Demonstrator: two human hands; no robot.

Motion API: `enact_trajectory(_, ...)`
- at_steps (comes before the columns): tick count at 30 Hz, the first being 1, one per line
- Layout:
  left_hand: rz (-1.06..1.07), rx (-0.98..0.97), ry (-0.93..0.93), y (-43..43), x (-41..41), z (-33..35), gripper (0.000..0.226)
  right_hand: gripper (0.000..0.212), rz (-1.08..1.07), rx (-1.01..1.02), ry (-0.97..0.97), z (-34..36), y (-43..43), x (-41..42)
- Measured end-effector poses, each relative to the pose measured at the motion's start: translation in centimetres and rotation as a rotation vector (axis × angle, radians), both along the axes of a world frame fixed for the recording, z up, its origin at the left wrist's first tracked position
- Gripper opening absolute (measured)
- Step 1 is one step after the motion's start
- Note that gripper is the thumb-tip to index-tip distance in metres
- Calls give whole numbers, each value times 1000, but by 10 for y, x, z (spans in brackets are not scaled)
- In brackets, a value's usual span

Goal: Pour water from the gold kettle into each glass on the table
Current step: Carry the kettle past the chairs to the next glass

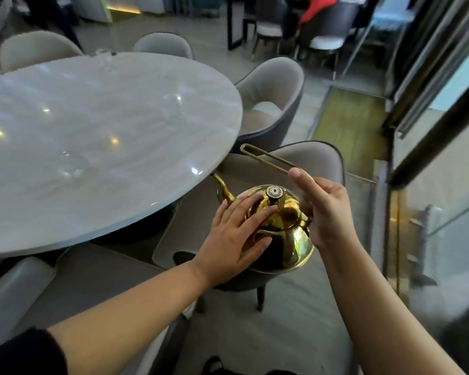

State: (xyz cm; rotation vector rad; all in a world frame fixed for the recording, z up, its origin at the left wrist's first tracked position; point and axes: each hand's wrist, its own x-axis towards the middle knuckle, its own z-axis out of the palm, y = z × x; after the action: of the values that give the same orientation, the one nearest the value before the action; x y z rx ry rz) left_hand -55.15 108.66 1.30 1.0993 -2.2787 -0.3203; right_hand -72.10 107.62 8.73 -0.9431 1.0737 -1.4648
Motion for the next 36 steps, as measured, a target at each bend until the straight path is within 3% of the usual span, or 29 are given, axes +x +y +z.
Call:
enact_trajectory(5,-91,11,27,5,-72,8,49,53,-103,7,-49,9,23,-70)
enact_trajectory(18,-252,152,-10,-16,-242,-15,51,52,-270,44,41,-18,20,-238)
enact_trajectory(25,-291,171,-20,-87,-304,-33,52,50,-297,69,20,-41,-46,-302)
enact_trajectory(36,-285,242,28,-240,-365,-33,51,49,-155,50,74,-38,-206,-371)
